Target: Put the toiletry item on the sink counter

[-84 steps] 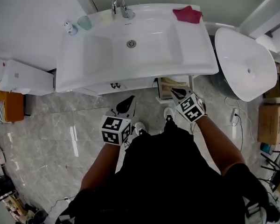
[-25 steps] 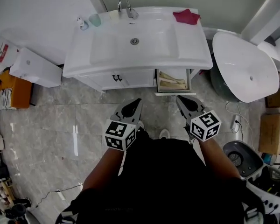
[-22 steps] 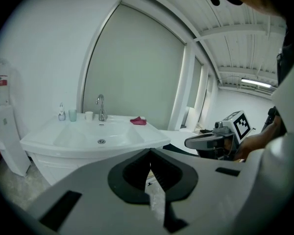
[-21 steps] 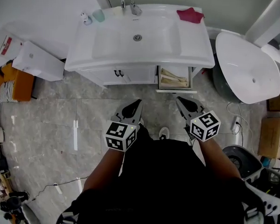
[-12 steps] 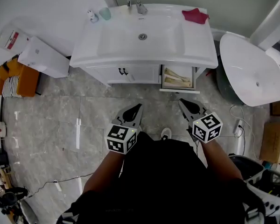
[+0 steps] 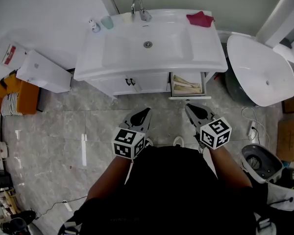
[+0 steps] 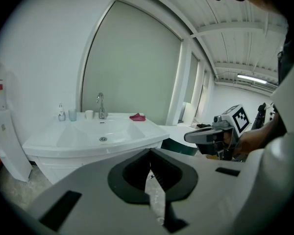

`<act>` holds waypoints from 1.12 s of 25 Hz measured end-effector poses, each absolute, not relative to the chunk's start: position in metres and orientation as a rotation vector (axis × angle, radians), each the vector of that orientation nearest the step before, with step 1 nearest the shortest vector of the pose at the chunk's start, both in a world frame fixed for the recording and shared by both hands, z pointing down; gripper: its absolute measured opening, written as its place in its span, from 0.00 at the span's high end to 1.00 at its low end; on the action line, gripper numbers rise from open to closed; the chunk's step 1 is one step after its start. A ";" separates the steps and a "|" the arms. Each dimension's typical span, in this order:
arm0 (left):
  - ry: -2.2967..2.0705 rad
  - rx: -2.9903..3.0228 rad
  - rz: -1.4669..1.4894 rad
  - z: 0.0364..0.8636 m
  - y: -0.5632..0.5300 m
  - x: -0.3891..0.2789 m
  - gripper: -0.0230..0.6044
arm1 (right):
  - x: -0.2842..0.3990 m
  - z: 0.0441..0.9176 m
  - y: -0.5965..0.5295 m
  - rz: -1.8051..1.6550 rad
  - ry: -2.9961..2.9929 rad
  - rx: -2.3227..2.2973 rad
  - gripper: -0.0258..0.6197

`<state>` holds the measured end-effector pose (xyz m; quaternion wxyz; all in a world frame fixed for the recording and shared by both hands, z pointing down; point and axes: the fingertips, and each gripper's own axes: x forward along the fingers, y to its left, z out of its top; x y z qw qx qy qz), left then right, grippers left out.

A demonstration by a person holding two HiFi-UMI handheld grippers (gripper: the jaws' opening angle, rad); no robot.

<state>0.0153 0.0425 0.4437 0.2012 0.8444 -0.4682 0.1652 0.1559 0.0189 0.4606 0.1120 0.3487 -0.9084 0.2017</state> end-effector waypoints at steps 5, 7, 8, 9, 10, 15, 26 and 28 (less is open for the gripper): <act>-1.272 2.359 0.477 0.450 0.043 0.002 0.96 | 0.141 0.464 0.024 0.611 -2.645 1.045 0.96; -1.266 2.359 0.474 0.451 0.043 -0.002 0.95 | 0.138 0.466 0.026 0.617 -2.636 1.048 0.96; -1.260 2.359 0.475 0.452 0.044 -0.003 0.96 | 0.137 0.466 0.026 0.615 -2.632 1.051 0.96; -1.252 2.359 0.479 0.454 0.044 -0.004 0.96 | 0.137 0.467 0.027 0.613 -2.630 1.057 0.96; -1.242 2.360 0.484 0.456 0.045 -0.004 0.95 | 0.137 0.467 0.026 0.614 -2.628 1.065 0.96; -1.223 2.379 0.491 0.455 0.043 -0.004 0.95 | 0.137 0.469 0.025 0.624 -2.617 1.083 0.96; -1.214 2.394 0.487 0.453 0.039 -0.007 0.95 | 0.132 0.467 0.023 0.593 -2.609 1.074 0.96; -1.215 2.393 0.486 0.453 0.039 -0.008 0.95 | 0.132 0.467 0.022 0.593 -2.607 1.074 0.96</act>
